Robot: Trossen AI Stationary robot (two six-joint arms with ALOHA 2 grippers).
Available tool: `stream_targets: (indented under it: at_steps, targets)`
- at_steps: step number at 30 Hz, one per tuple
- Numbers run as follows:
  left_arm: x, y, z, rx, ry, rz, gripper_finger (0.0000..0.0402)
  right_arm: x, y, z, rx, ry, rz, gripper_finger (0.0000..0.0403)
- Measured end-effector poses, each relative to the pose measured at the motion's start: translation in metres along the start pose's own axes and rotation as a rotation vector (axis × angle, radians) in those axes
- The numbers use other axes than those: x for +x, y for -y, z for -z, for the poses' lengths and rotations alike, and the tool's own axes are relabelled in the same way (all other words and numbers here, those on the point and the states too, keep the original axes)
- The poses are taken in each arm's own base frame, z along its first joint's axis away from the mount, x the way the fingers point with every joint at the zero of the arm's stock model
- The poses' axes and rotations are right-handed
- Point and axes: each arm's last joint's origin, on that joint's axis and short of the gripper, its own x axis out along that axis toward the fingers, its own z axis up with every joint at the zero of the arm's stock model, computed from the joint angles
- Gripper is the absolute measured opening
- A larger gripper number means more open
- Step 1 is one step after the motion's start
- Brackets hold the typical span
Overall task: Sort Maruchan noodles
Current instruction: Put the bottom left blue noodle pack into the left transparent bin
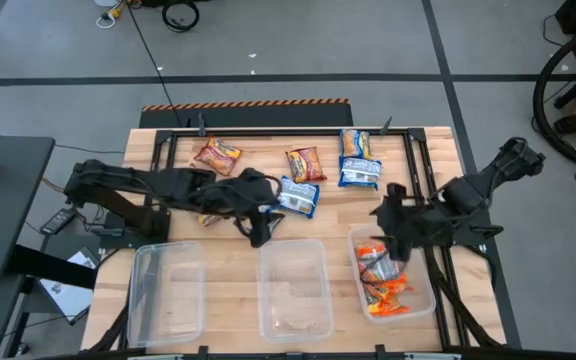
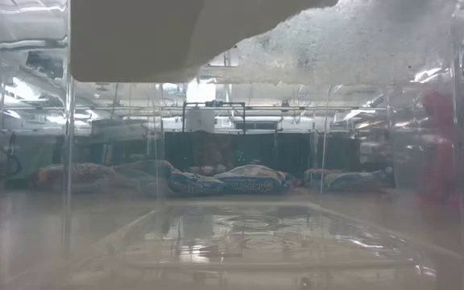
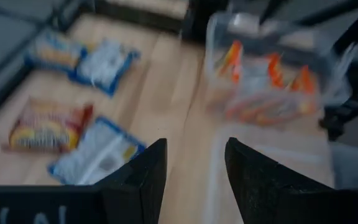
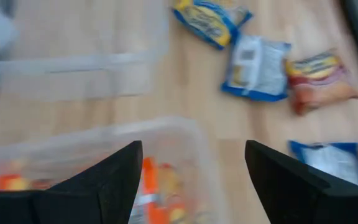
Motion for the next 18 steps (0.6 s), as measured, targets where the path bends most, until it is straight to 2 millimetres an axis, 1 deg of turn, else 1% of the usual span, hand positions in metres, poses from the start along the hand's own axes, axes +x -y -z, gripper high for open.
stream_targets:
  at_steps: [5, 8, 10, 13, 15, 16, 18]
  targets:
    - [0.023, -0.013, 0.025, -0.014, -0.097, -0.054, 0.0166, 0.017, 0.025, -0.001, 0.006, -0.108, 0.073, 0.0283]
    - [0.029, -0.017, 0.038, -0.017, -0.167, -0.049, 0.0166, 0.027, 0.039, -0.001, -0.020, -0.143, 0.099, 0.0280]
    - [0.030, -0.018, 0.046, -0.003, -0.239, -0.036, 0.0166, 0.033, 0.047, -0.001, -0.039, -0.163, 0.108, 0.0279]
    - [0.023, -0.022, 0.058, 0.045, -0.336, -0.064, 0.0166, 0.041, 0.056, -0.001, -0.039, -0.166, 0.103, 0.0279]
    - [0.020, -0.024, 0.064, 0.094, -0.375, -0.081, 0.0166, 0.044, 0.061, -0.002, -0.037, -0.165, 0.113, 0.0279]
    - [0.020, -0.027, 0.070, 0.132, -0.416, -0.090, 0.0167, 0.046, 0.063, -0.003, -0.036, -0.156, 0.116, 0.0279]
    - [0.024, -0.029, 0.080, 0.197, -0.450, -0.088, 0.0167, 0.047, 0.067, -0.006, -0.031, -0.136, 0.124, 0.0279]
